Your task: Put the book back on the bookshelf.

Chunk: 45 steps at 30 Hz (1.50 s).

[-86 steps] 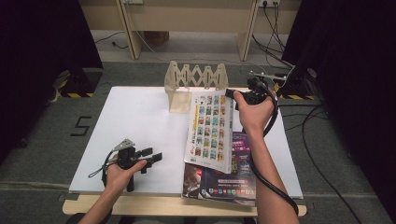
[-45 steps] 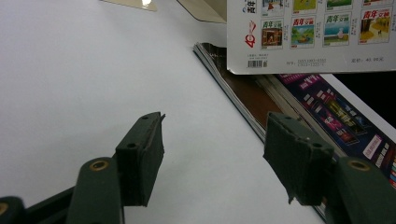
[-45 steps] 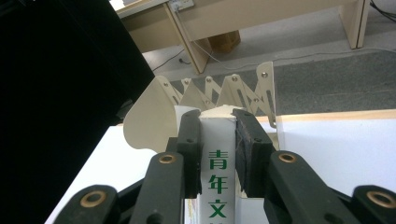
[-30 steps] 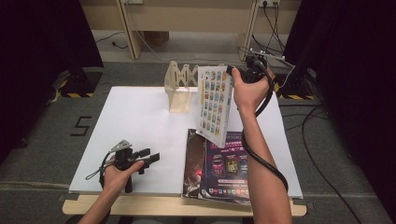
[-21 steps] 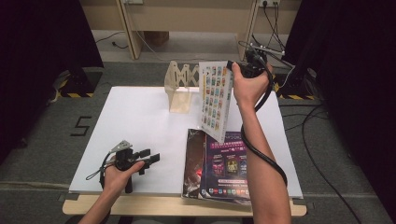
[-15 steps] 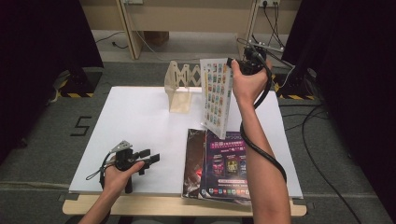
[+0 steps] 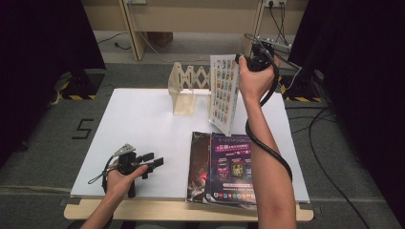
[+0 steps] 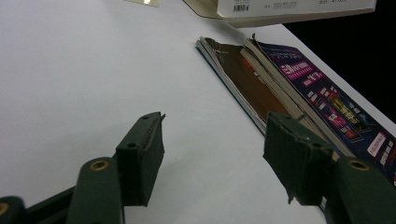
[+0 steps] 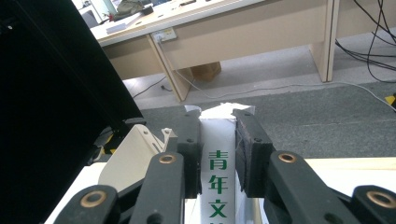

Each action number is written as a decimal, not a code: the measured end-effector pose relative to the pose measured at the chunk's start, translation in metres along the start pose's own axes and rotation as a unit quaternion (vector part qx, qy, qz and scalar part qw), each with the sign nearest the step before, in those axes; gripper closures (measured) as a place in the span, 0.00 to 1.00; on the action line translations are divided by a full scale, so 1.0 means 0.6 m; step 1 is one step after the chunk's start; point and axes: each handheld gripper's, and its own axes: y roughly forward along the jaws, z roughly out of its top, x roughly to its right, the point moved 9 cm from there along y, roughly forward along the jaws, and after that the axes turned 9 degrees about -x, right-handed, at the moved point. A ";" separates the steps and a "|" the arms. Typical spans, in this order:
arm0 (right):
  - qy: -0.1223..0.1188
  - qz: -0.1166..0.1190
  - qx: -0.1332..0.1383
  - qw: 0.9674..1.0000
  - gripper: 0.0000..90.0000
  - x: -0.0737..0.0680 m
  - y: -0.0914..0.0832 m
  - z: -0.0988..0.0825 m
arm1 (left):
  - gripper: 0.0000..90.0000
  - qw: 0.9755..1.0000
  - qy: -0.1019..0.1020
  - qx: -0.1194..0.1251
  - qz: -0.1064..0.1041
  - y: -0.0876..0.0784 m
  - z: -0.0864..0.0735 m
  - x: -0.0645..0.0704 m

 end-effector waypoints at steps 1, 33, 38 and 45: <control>0.002 0.000 0.001 1.000 0.83 0.000 0.001 0.001 | 0.41 1.000 0.000 0.000 0.001 0.000 0.000 0.000; -0.011 -0.015 0.022 1.000 0.83 -0.013 0.046 0.015 | 0.41 1.000 -0.001 -0.008 -0.001 0.005 -0.003 -0.005; -0.013 -0.016 0.022 1.000 0.83 -0.014 0.050 0.016 | 0.41 1.000 -0.001 -0.005 0.000 0.005 -0.002 -0.004; -0.023 -0.016 0.036 0.999 0.83 -0.024 0.055 0.025 | 0.41 1.000 -0.002 -0.004 0.000 0.003 -0.001 -0.006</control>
